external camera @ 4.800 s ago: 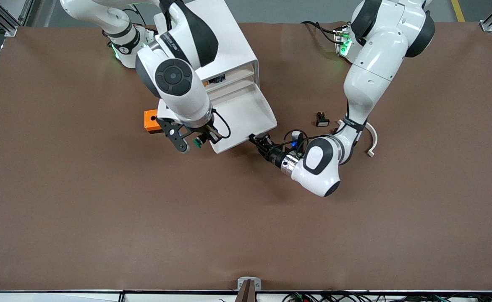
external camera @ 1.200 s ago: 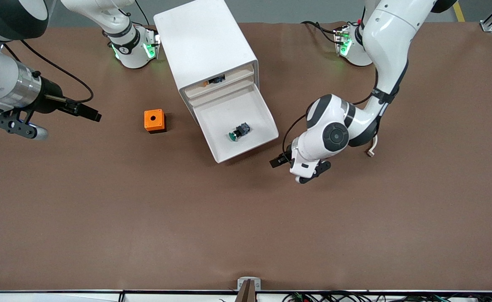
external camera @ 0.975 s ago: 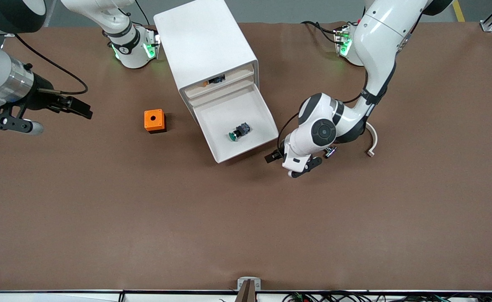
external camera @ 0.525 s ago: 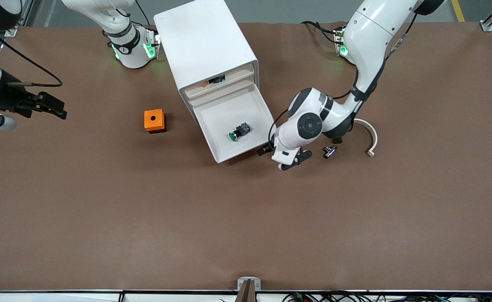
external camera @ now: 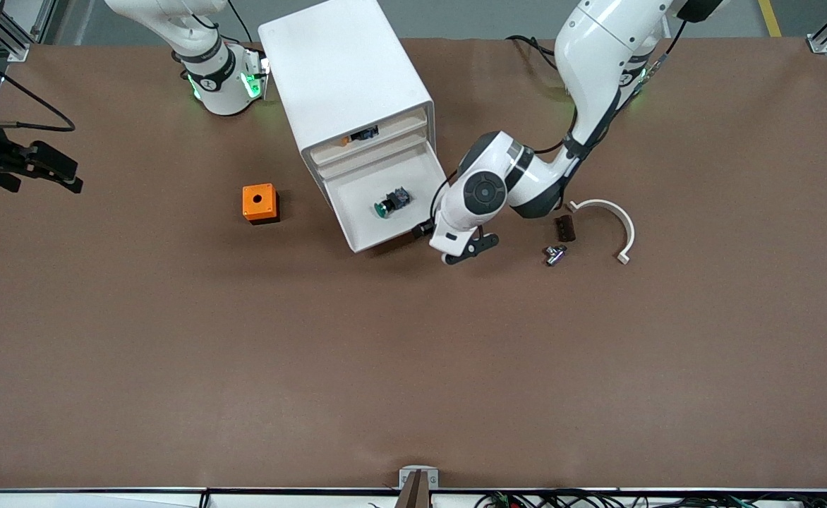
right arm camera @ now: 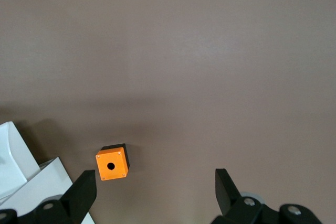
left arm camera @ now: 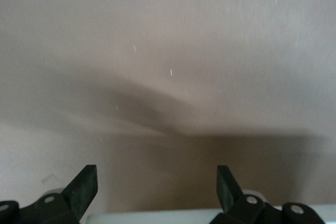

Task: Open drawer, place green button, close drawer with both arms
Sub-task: 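Push the drawer shut with the left gripper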

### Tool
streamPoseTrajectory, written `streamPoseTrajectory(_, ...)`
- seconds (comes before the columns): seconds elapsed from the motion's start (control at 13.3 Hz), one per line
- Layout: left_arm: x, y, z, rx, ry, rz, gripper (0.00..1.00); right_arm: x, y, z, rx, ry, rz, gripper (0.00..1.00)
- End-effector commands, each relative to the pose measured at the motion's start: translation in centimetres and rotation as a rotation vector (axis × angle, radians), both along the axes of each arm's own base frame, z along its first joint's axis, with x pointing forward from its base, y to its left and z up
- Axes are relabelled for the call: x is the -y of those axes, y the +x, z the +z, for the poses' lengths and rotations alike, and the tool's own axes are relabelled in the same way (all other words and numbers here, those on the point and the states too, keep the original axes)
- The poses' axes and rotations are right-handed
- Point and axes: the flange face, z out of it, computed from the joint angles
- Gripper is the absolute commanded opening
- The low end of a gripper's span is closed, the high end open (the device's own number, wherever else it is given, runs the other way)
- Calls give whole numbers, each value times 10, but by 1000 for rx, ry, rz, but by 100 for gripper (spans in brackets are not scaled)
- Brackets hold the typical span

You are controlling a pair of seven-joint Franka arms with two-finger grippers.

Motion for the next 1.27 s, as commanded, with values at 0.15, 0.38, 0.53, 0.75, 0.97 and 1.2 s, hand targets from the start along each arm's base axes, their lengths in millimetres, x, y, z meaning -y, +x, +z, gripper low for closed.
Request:
streamPoseTrajectory(0.15, 28, -42, -8, -20, 44, -38, 100, 4, -7, 11, 0, -15, 16, 100)
streamPoseTrajectory(0.38, 47, -65, -6, -24, 55, -56, 100, 4, -7, 14, 3, -15, 11, 100)
streamPoseTrajectory(0.53, 55, -80, -7, -39, 71, -78, 100, 5, -7, 14, 2, -17, 10, 100)
streamPoseTrajectory(0.75, 62, -93, -8, -50, 83, -100, 100, 3, -7, 14, 0, -15, 10, 100)
streamPoseTrajectory(0.97, 68, -103, -7, -52, 86, -121, 100, 3, -7, 14, 0, -15, 10, 100)
streamPoseTrajectory(1.2, 72, -112, -7, -62, 99, -144, 100, 5, -8, 15, -6, -16, 6, 100)
